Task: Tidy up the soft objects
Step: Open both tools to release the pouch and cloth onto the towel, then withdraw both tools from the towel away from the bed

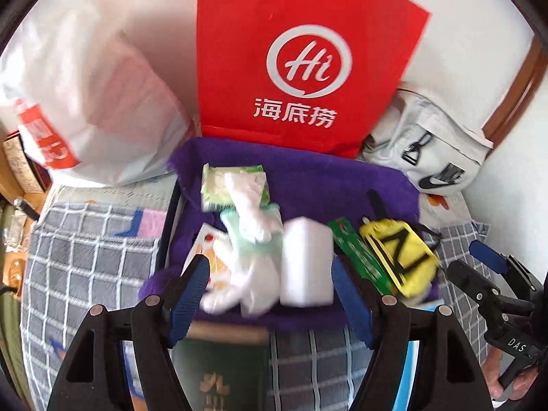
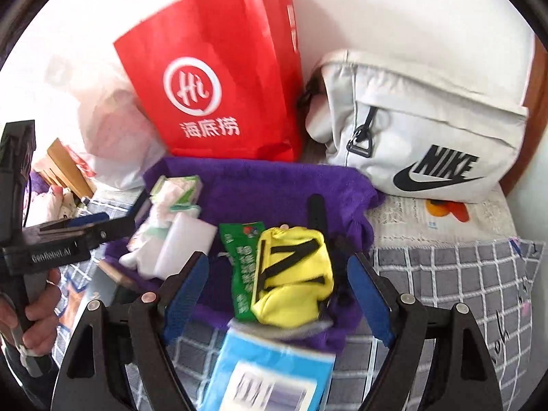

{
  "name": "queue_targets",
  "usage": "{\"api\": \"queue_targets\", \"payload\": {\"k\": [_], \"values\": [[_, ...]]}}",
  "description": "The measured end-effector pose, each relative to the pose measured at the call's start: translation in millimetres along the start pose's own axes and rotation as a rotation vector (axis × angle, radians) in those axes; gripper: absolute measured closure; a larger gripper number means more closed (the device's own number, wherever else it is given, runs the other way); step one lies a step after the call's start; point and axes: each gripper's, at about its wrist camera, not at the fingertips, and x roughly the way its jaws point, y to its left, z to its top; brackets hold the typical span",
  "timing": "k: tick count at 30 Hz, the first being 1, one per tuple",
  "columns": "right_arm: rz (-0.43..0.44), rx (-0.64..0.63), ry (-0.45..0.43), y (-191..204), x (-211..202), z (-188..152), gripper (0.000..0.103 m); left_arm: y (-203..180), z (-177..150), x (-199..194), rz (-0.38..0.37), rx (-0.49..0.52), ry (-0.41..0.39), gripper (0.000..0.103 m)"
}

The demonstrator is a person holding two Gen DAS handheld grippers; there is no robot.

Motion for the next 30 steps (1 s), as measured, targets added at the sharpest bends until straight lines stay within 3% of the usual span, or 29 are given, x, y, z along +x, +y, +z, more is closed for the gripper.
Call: {"api": "queue_targets", "payload": {"k": [9,14,17,22,30], "values": [[-0.011,-0.018,-0.057,34.8,-82.3,-48.0,0.020,-17.3,-63.2,-83.5,0.014,0.031,-0.067,0.024],[-0.073,-0.002,-0.094,45.1,-128.2,-79.9,0.013,-21.8,-109.0,-127.3,0.037,0.038,-0.111,0.010],[-0.112,-0.018,-0.132,52.1,-154.5,-100.8,0.001,-22.1,-136.5,-147.8,0.051,0.027,-0.129,0.010],[-0.134,-0.016,-0.148,64.8,-186.4,-141.9,0.001,-24.0,-176.0,-174.4,0.051,0.025,-0.144,0.009],[-0.118,-0.014,-0.181,85.9,-225.8,-201.9,0.001,-25.8,-236.2,-221.2,0.116,0.005,-0.233,0.009]]}}
